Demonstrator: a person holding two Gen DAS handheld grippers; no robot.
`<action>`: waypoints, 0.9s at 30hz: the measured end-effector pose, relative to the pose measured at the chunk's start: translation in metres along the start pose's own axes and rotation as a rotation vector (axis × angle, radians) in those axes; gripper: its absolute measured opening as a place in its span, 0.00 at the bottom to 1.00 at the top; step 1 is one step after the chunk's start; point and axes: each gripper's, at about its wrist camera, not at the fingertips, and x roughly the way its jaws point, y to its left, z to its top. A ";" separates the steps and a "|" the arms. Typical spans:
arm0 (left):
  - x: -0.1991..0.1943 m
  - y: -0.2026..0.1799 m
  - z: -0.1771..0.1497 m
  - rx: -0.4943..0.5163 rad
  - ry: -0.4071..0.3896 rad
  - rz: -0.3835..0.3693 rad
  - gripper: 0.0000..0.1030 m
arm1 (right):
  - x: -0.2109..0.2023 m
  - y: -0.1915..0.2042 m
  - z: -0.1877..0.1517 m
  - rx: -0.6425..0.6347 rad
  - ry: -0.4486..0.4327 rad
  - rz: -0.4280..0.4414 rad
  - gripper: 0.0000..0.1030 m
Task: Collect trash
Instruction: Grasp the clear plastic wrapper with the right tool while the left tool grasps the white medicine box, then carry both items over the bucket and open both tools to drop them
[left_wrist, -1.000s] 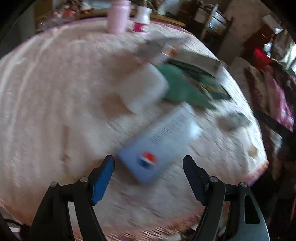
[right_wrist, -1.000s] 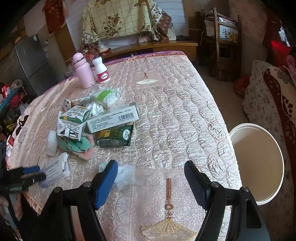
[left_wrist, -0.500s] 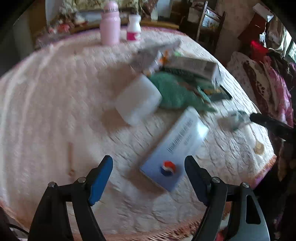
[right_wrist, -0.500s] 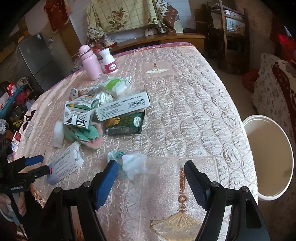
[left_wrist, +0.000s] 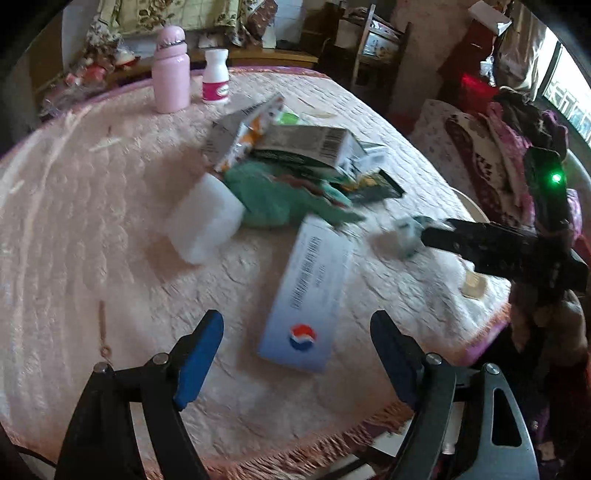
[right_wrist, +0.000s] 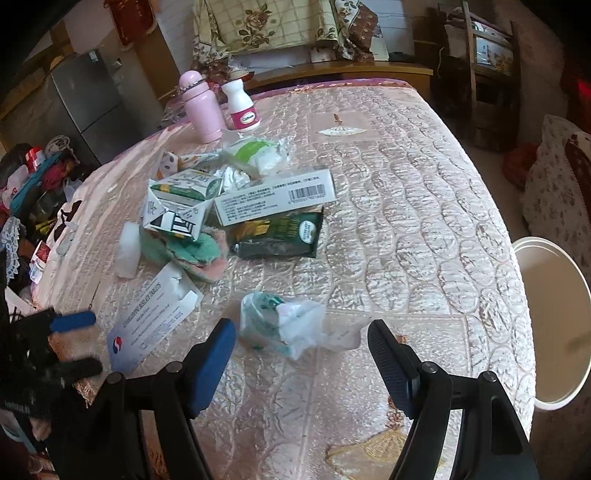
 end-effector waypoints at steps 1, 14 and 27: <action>0.004 0.000 0.001 0.005 0.002 0.006 0.80 | 0.003 0.002 0.001 -0.008 0.004 0.002 0.75; 0.053 -0.014 0.012 0.057 0.053 0.037 0.51 | 0.018 0.009 -0.005 -0.057 -0.006 0.020 0.13; 0.035 -0.062 0.027 0.106 -0.032 -0.034 0.50 | -0.025 -0.024 -0.010 -0.022 -0.015 0.010 0.10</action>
